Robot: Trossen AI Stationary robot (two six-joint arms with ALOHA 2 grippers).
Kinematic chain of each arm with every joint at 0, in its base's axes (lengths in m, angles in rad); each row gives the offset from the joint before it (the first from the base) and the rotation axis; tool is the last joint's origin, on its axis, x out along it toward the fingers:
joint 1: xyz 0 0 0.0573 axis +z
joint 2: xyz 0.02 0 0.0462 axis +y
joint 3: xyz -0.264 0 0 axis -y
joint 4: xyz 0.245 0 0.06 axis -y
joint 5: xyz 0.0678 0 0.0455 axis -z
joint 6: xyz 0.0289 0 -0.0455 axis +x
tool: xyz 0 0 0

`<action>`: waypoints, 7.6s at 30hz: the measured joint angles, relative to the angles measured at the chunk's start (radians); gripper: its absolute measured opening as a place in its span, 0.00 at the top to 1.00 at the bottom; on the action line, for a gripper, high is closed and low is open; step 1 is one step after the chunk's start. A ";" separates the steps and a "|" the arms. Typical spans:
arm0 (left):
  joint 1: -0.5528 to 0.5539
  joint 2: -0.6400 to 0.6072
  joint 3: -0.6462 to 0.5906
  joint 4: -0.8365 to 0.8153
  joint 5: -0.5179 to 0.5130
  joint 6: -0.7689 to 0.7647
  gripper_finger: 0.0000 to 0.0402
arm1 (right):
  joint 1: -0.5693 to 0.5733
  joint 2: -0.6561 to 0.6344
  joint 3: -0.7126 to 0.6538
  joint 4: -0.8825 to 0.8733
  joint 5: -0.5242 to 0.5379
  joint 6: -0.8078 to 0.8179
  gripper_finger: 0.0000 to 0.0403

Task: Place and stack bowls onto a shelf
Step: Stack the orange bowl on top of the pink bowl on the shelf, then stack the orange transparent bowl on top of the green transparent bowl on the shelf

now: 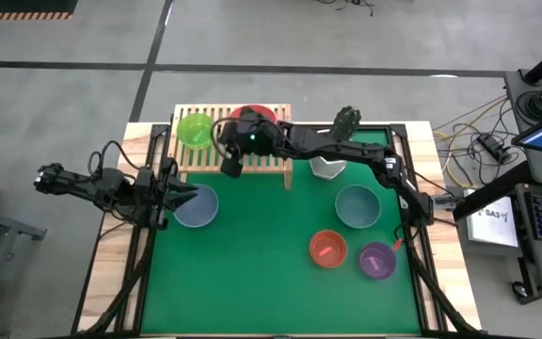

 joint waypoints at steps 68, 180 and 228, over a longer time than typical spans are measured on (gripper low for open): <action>0.000 -0.015 0.000 0.002 0.026 -0.007 0.86 | -0.074 -0.454 -0.907 0.609 -0.034 0.171 0.98; 0.026 1.874 1.064 -0.129 0.209 0.289 0.83 | 0.855 -1.359 -1.808 0.692 0.254 0.093 0.98; 0.049 0.834 1.067 -1.505 -0.206 -0.077 1.00 | 0.758 -1.244 -1.813 0.875 0.115 0.025 0.98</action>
